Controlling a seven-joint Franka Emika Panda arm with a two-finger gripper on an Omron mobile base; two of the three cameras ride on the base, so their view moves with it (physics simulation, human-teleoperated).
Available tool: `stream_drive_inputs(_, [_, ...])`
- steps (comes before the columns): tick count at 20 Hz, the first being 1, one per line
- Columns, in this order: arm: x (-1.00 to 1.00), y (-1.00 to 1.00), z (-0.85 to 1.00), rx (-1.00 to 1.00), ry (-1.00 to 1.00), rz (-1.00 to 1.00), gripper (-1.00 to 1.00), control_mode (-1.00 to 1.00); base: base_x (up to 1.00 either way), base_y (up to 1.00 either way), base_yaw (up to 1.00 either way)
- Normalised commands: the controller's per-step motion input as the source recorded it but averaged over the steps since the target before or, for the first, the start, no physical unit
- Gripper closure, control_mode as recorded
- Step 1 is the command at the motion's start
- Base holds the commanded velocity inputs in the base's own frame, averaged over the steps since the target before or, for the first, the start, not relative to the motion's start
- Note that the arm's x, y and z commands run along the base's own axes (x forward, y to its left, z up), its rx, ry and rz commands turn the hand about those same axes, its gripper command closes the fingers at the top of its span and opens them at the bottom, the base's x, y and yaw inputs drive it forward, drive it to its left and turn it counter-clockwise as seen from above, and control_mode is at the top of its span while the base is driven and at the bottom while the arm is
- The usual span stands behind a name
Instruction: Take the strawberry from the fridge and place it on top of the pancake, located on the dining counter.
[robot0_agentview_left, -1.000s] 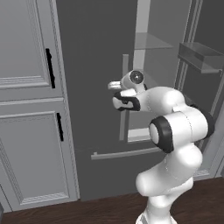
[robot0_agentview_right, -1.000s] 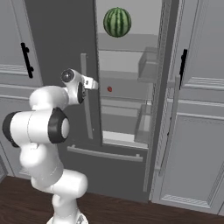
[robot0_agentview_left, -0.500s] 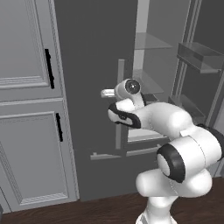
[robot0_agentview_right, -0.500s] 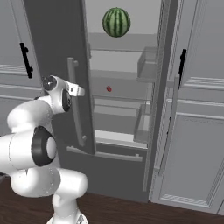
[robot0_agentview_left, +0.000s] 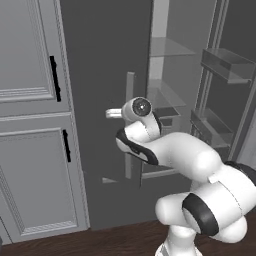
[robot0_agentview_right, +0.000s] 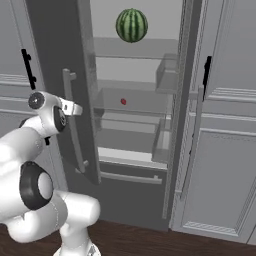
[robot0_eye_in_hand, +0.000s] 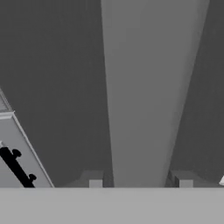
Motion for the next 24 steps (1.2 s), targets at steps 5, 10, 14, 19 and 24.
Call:
stream_drive_inputs(5, [-0.31, 1.0, -0.15, 0.0, 0.0, 0.0, 1.0, -1.0, 0.0, 0.0, 0.0])
stream_drive_inputs(10, [-0.28, 1.0, -0.04, 0.0, 0.0, 0.0, 1.0, -1.0, 0.0, 0.0, 0.0])
stream_drive_inputs(14, [-0.42, 1.0, -0.08, 0.0, 0.0, 0.0, 1.0, -1.0, 0.0, 0.0, 0.0])
stream_drive_inputs(19, [-0.35, 1.0, -0.12, 0.0, 0.0, 0.0, 1.0, -1.0, 0.0, 0.0, 0.0])
stream_drive_inputs(24, [-0.11, 1.0, -0.18, 0.0, 0.0, 0.0, 1.0, -1.0, 0.0, 0.0, 0.0])
